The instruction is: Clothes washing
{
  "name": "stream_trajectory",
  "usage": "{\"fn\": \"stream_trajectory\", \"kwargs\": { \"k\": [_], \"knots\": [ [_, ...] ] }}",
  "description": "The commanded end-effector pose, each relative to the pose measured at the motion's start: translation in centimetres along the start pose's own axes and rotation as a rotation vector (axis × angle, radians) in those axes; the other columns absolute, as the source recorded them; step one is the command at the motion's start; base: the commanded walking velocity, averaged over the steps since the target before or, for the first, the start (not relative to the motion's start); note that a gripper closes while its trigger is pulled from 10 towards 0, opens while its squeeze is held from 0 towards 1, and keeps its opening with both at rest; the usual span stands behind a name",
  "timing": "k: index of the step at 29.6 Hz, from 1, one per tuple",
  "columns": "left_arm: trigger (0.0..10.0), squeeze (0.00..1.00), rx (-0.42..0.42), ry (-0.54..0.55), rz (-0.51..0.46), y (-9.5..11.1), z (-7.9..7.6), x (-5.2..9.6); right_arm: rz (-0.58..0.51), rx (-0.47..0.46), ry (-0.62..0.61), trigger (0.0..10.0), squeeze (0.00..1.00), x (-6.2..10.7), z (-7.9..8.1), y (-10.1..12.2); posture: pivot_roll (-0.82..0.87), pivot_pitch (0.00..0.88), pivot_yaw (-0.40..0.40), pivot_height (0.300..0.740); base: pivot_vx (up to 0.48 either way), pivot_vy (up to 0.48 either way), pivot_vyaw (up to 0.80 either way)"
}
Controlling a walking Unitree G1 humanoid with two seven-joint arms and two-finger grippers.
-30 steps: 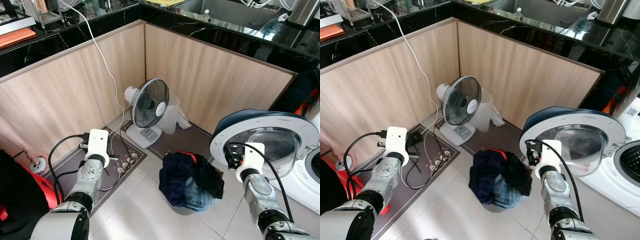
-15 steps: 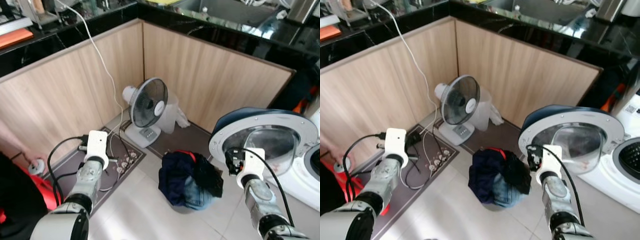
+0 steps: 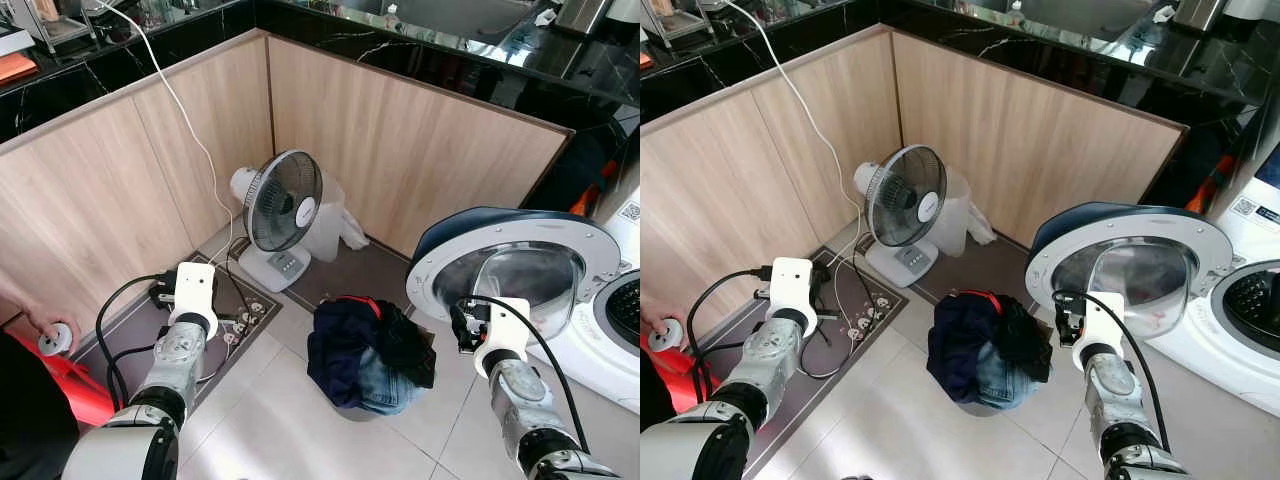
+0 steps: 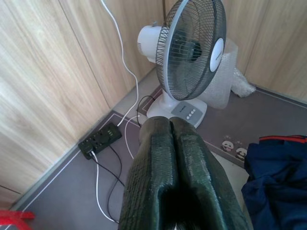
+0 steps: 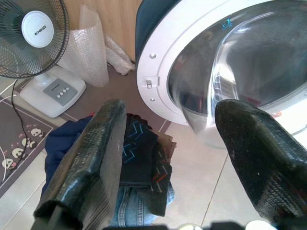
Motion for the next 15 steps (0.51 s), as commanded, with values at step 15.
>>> {"fn": "stream_trajectory", "kwargs": {
  "k": [15],
  "knots": [
    [10.0,0.0,-0.057,0.02,0.03,-0.79,0.52,0.23,0.023,0.018,-0.009,10.0,0.0,0.08,-0.45,-0.39,0.04,0.085,-0.023,0.74,0.0,-0.128,-0.27]
  ]
}}
Point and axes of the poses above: a point about 5 cm out from each wrist's last joint towards the gripper, its own x axis pointing back from the gripper into the wrist, its own y axis along the axis of the wrist's last joint, z = x × y, the point moved 6 cm from there along -x, pointing out of the wrist towards the gripper, and after that the axes turned 1 degree about x, right-handed, at the moved point
